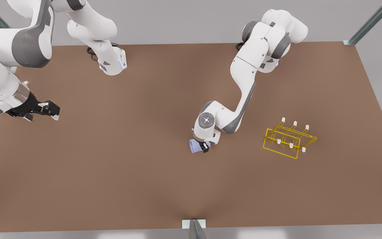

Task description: Place the cup on the cup holder

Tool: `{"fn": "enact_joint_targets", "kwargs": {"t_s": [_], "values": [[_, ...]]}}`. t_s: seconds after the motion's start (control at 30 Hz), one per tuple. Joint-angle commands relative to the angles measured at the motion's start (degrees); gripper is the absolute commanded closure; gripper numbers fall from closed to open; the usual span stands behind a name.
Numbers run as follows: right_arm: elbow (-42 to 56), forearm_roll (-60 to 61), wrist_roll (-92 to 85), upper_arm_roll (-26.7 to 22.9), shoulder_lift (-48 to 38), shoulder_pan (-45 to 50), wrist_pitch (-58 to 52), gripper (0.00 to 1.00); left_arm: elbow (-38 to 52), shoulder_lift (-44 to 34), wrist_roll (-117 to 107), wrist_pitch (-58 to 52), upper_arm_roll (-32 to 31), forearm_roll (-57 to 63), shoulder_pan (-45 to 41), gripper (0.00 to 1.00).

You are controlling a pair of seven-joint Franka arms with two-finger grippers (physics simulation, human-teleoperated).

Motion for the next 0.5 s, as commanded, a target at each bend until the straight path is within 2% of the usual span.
{"fn": "enact_joint_targets", "kwargs": {"t_s": [0.0,0.2,0.33,0.47], "values": [[0.0,0.0,1.1,0.1,-0.3,0.2,-0.1,0.00,0.0,0.3,1.0,1.6,0.0,0.0,0.0,0.00],[0.1,-1.4,1.2,0.0,0.2,-0.2,0.6,0.00,0.0,1.5,0.9,3.1,0.0,-0.1,0.0,0.00],[0.0,-1.1,0.9,0.1,1.0,-0.3,6.7,0.00,0.0,2.1,0.9,4.2,0.0,-0.1,-0.1,0.00],[-0.1,1.6,1.4,-0.6,0.4,-1.8,2.8,0.00,0.0,2.6,1.0,4.8,0.0,-0.1,-0.7,0.00]]}}
